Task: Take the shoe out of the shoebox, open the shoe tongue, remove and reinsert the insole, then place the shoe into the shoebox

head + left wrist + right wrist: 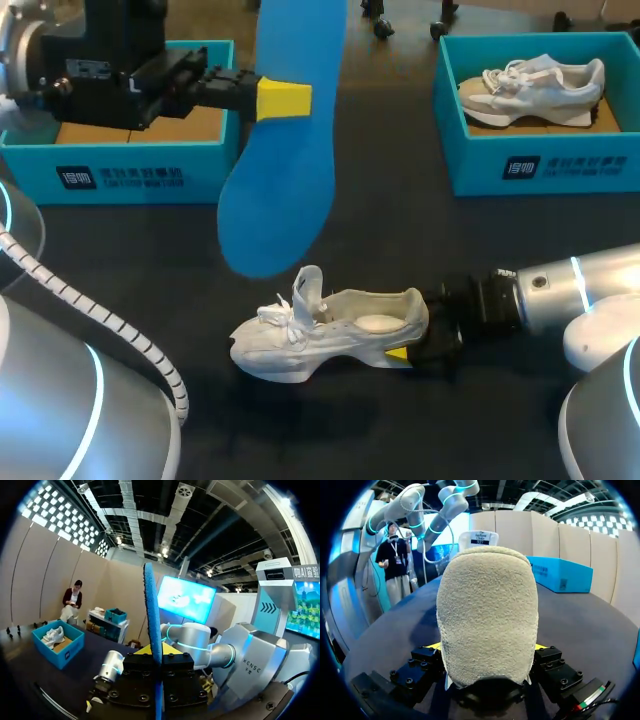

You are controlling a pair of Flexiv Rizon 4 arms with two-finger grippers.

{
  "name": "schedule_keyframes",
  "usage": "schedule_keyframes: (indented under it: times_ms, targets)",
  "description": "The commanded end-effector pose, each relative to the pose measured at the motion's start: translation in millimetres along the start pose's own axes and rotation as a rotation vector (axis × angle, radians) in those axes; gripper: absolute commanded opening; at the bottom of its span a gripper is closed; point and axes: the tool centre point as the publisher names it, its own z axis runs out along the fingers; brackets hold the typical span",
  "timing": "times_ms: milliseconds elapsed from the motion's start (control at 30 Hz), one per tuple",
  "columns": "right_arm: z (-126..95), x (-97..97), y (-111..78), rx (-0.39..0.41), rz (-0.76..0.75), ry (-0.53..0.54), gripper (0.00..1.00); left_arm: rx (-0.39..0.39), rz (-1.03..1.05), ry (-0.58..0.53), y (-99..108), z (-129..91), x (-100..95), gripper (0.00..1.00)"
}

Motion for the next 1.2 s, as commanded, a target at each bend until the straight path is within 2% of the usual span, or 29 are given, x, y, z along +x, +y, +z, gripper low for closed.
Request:
schedule_keyframes:
  times_ms: [33,433,467,500,533,800,1200]
  targets:
    - [2.0,-0.1,-0.1,0.003,0.000,-0.001,0.00,-0.004,0.000,-0.002,-0.3,-1.6,1.0,0.00]
    - [0.7,-2.0,-0.2,0.020,0.001,-0.001,0.00,-0.004,0.000,-0.002,-0.3,-1.6,1.0,0.00]
    - [0.3,-2.4,0.0,0.022,-0.001,0.000,0.16,-0.004,0.000,-0.002,-0.3,-1.6,1.0,0.00]
    - [-0.7,-3.0,0.3,0.026,-0.001,-0.001,0.44,-0.004,0.000,-0.002,-0.3,-1.6,1.0,0.00]
    - [-2.0,-3.5,0.3,0.035,0.001,-0.006,1.00,-0.004,0.000,-0.002,-0.3,-1.6,1.0,0.00]
    - [-17.9,-4.3,4.2,0.111,-0.003,-0.027,1.00,-0.004,0.000,-0.002,-0.3,-1.6,1.0,0.00]
    - [-54.3,1.6,12.4,0.304,0.000,-0.041,1.00,-0.004,0.000,-0.002,-0.3,-1.6,1.0,0.00]
